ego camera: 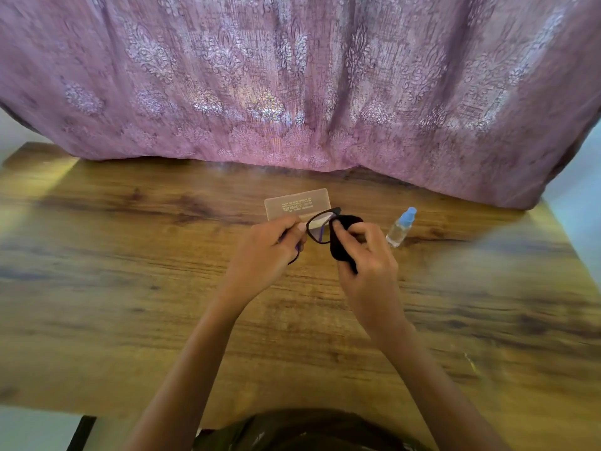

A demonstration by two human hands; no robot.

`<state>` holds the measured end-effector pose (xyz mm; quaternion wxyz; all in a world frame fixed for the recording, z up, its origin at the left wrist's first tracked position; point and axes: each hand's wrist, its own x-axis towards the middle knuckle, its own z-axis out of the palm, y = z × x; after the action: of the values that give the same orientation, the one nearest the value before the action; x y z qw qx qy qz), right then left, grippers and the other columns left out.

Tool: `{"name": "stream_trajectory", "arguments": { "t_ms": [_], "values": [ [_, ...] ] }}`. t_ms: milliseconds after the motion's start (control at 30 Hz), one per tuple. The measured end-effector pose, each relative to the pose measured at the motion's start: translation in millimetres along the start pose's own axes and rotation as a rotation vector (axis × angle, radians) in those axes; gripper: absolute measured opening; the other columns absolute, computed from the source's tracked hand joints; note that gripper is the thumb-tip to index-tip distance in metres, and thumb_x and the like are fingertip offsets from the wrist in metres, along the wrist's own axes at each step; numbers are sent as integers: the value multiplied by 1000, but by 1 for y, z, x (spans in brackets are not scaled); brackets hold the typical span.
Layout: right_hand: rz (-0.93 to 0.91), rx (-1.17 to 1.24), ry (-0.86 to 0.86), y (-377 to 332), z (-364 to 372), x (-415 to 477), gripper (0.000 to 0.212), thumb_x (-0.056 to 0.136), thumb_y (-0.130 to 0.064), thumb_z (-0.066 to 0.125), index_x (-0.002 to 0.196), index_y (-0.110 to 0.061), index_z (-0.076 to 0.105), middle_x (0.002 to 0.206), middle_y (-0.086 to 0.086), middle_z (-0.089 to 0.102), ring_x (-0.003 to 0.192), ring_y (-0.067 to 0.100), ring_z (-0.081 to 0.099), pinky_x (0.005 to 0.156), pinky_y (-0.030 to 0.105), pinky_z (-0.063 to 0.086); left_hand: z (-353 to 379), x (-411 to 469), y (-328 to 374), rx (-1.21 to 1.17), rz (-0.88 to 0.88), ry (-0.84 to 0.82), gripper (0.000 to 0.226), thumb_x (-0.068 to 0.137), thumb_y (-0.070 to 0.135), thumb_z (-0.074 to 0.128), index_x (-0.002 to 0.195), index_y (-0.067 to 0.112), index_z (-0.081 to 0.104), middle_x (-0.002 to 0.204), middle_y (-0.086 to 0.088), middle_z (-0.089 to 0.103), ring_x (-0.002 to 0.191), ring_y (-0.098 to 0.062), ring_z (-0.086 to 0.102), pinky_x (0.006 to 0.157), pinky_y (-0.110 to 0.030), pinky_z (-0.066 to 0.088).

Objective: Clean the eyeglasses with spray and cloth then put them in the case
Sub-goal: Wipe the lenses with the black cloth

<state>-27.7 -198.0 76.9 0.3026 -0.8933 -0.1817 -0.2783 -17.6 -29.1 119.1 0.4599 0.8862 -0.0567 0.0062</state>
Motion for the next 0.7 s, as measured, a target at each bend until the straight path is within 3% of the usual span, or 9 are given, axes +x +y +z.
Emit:
{"name": "stream_trajectory", "arguments": {
  "t_ms": [100,200,367,500,700],
  "values": [
    [-31,22,-22,-4,2,-4,36,83,1,68,120,4,66,99,14,60,92,20,57,81,22,49,-1,0,-1,-4,-6,10,31,100,22,46,71,24,56,56,21,55,56,-1,49,55,-12,37],
    [-70,33,-67,-11,4,-8,37,81,4,72,118,4,67,98,15,61,90,23,59,77,27,52,1,1,-1,53,2,7,29,100,23,47,72,22,57,57,12,55,56,-4,51,54,-15,36],
    [-51,53,-88,-17,4,-5,41,85,5,68,125,1,63,103,15,60,91,24,59,77,30,53,0,1,-1,192,76,18,26,100,23,47,77,17,58,66,4,61,63,-11,55,58,-25,38],
    [-37,68,-57,-14,2,-1,40,88,3,63,128,-1,62,103,14,58,91,23,58,76,30,53,-1,0,0,263,103,31,25,100,24,47,77,21,57,67,7,61,64,-9,56,58,-23,37],
    [10,58,-12,-7,3,4,42,85,5,61,127,1,62,101,13,56,92,21,56,77,31,53,3,-1,0,194,96,41,26,100,21,48,76,18,59,65,6,60,61,-9,54,59,-25,37]
  ]
}}
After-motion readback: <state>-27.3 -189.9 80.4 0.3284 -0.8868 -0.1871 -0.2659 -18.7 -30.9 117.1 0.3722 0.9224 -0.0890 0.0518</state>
